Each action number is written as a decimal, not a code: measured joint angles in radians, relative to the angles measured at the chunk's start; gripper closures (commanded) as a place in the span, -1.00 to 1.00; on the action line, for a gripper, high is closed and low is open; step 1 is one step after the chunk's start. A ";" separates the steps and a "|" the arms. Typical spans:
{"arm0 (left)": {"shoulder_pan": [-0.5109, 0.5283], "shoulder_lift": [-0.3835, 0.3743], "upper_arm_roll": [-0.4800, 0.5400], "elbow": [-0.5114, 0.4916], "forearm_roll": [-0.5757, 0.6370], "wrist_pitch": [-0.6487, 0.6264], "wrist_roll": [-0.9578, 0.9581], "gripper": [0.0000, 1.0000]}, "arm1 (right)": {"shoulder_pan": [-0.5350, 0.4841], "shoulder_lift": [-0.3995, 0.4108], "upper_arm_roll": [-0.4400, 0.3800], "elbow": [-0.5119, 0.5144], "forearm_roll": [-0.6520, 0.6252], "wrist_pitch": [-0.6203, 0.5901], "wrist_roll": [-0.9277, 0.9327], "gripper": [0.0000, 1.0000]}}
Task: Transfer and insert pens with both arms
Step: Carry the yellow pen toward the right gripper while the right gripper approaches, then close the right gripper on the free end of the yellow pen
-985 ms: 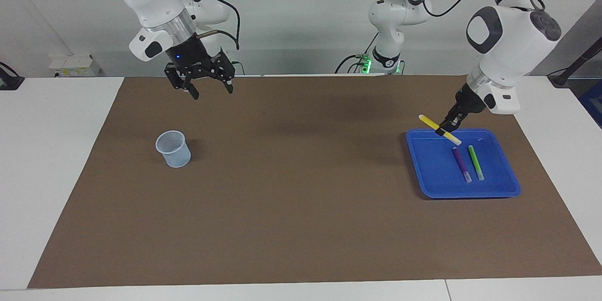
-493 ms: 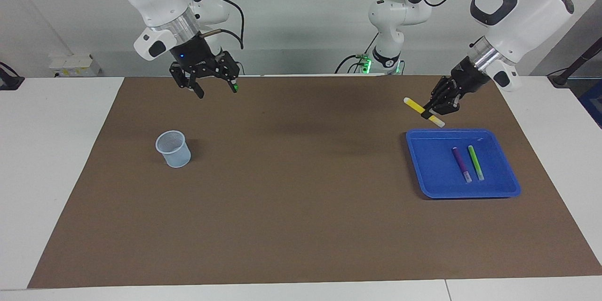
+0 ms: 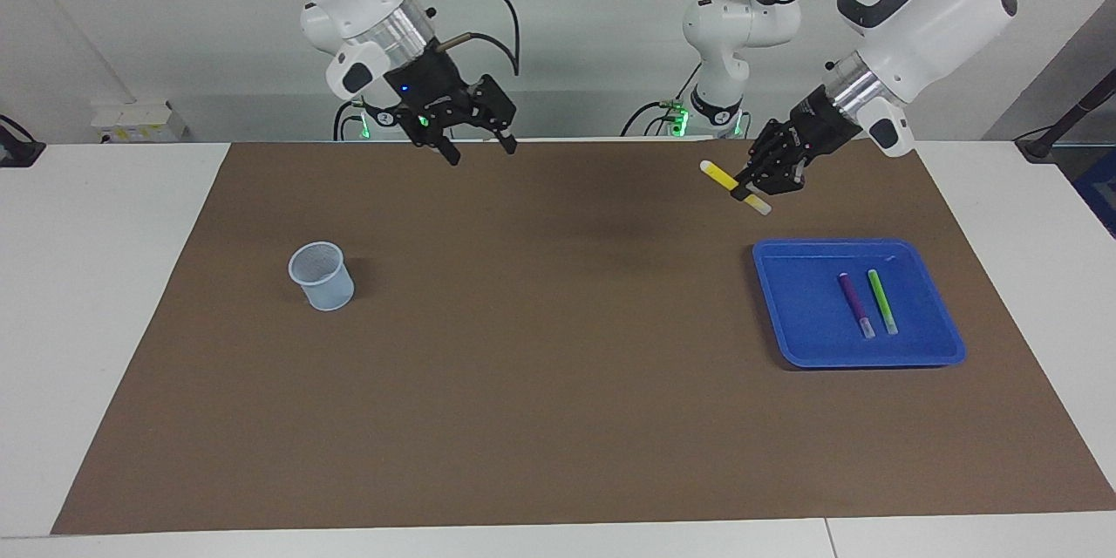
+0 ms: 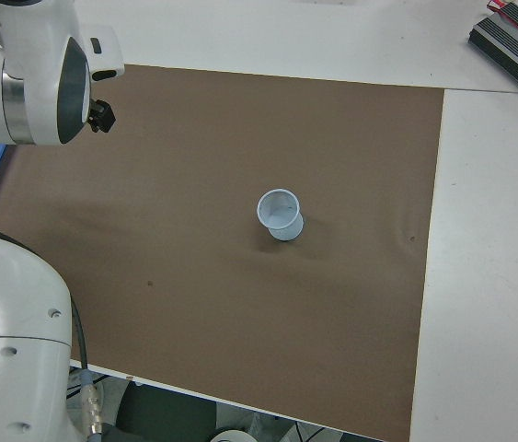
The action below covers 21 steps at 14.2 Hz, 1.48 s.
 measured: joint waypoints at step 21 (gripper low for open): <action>-0.097 -0.172 0.000 -0.208 -0.158 0.053 -0.131 1.00 | 0.330 0.092 0.004 -0.077 0.063 0.486 0.296 -0.70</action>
